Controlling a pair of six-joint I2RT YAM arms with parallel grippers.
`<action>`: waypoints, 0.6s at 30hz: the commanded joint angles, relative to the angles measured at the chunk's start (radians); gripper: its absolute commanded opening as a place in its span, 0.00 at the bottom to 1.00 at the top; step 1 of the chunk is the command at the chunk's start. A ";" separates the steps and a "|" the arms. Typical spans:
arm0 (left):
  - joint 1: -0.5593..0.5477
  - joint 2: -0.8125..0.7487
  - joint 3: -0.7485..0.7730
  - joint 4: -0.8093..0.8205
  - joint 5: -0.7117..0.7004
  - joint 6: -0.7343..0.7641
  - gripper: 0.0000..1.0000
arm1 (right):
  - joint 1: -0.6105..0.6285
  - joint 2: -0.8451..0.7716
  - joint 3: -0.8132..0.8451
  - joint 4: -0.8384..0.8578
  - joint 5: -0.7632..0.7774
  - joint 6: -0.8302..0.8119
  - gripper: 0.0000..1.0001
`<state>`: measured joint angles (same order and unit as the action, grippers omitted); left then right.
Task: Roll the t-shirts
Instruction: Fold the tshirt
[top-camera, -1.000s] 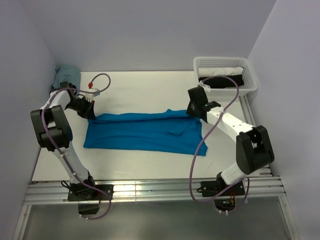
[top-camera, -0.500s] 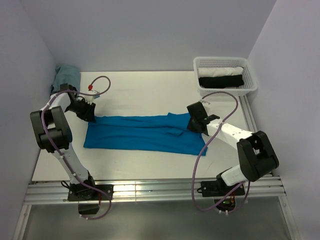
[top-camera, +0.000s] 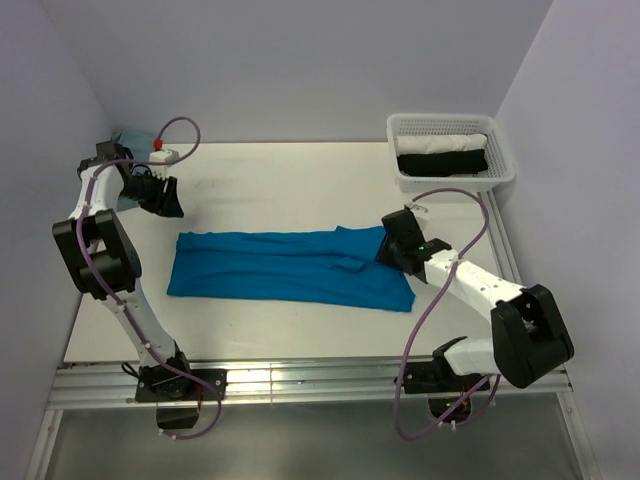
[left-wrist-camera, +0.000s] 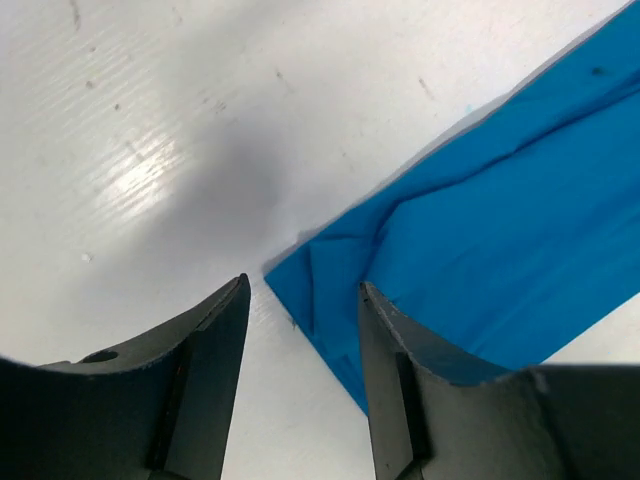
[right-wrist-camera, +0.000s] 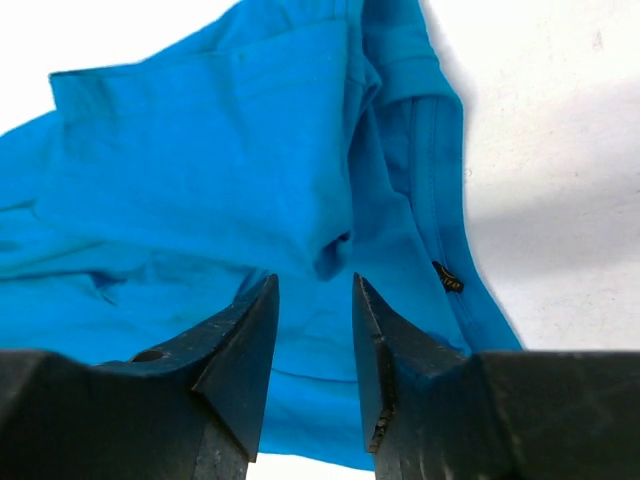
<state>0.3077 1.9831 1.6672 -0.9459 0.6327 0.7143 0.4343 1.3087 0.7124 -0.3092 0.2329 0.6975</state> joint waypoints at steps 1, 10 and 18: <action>-0.013 0.083 0.090 -0.143 0.082 0.013 0.53 | 0.006 -0.045 0.035 -0.011 0.040 -0.012 0.44; -0.059 0.103 0.051 -0.105 0.078 -0.006 0.54 | -0.080 0.155 0.283 -0.030 0.028 -0.070 0.46; -0.088 0.059 -0.023 -0.031 0.025 -0.036 0.53 | -0.106 0.383 0.466 -0.125 0.082 -0.089 0.46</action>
<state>0.2253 2.1082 1.6585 -1.0164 0.6670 0.6945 0.3336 1.6638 1.1290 -0.3733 0.2684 0.6262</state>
